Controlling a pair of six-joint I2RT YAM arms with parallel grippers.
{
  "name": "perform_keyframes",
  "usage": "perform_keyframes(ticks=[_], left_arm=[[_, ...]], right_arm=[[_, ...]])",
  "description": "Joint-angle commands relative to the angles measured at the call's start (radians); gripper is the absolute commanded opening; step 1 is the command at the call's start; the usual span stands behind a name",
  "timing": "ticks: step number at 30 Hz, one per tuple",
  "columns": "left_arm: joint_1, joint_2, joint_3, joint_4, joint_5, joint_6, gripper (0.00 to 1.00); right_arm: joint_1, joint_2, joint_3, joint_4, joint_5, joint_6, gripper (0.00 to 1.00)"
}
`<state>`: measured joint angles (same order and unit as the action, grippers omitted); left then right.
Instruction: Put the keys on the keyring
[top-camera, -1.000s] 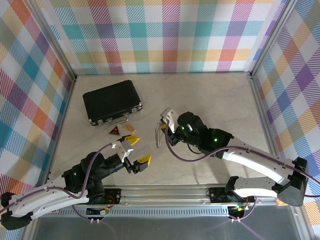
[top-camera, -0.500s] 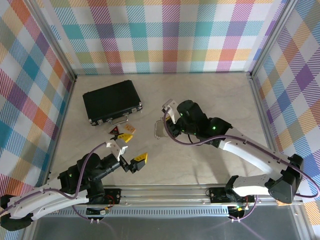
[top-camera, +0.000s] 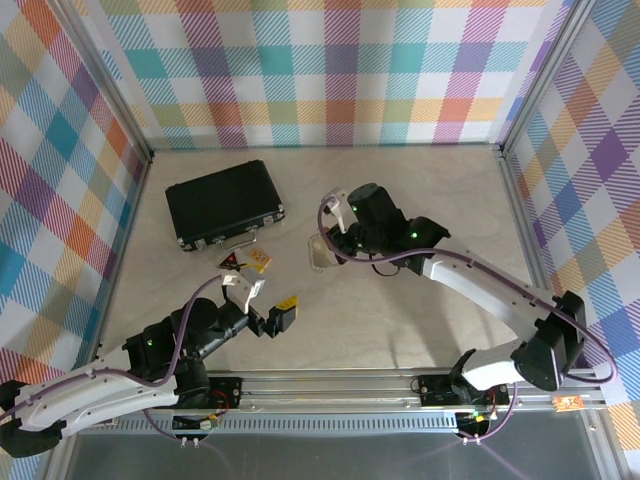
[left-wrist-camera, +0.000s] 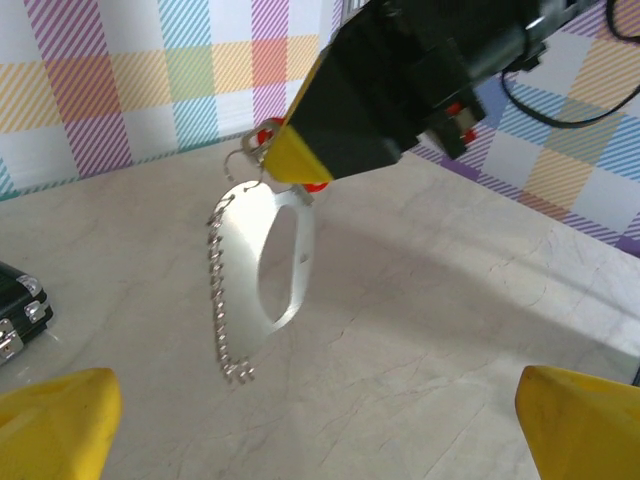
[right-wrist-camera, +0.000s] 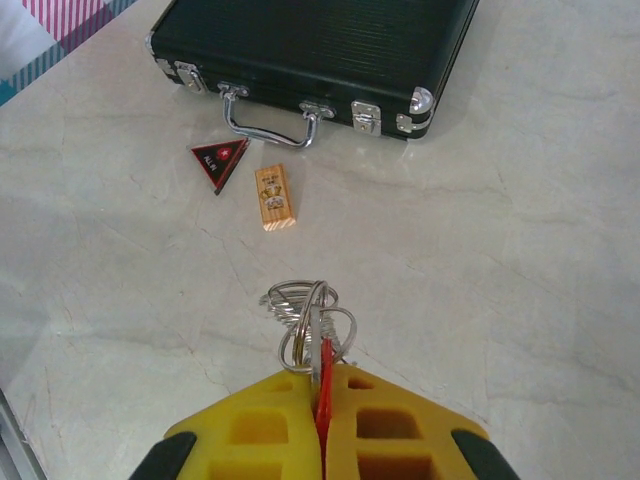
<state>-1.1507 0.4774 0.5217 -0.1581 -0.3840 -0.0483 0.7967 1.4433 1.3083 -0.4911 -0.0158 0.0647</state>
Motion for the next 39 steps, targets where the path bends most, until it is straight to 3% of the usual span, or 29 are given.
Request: perform_keyframes(ticks=[1,23,39], left_arm=[[-0.001,0.018,-0.005,0.064,0.014,-0.004,1.0],[-0.002,-0.128,-0.147,0.161,-0.065,0.0,1.0],[-0.002,-0.143,-0.173,0.205,-0.066,0.023,1.0]], right_arm=[[-0.014,0.026,0.036,0.05,-0.058,0.027,0.0],[-0.062,0.216,0.065,0.165,-0.089,0.067,0.0],[-0.062,0.141,-0.116,0.238,-0.115,0.141,0.0]])
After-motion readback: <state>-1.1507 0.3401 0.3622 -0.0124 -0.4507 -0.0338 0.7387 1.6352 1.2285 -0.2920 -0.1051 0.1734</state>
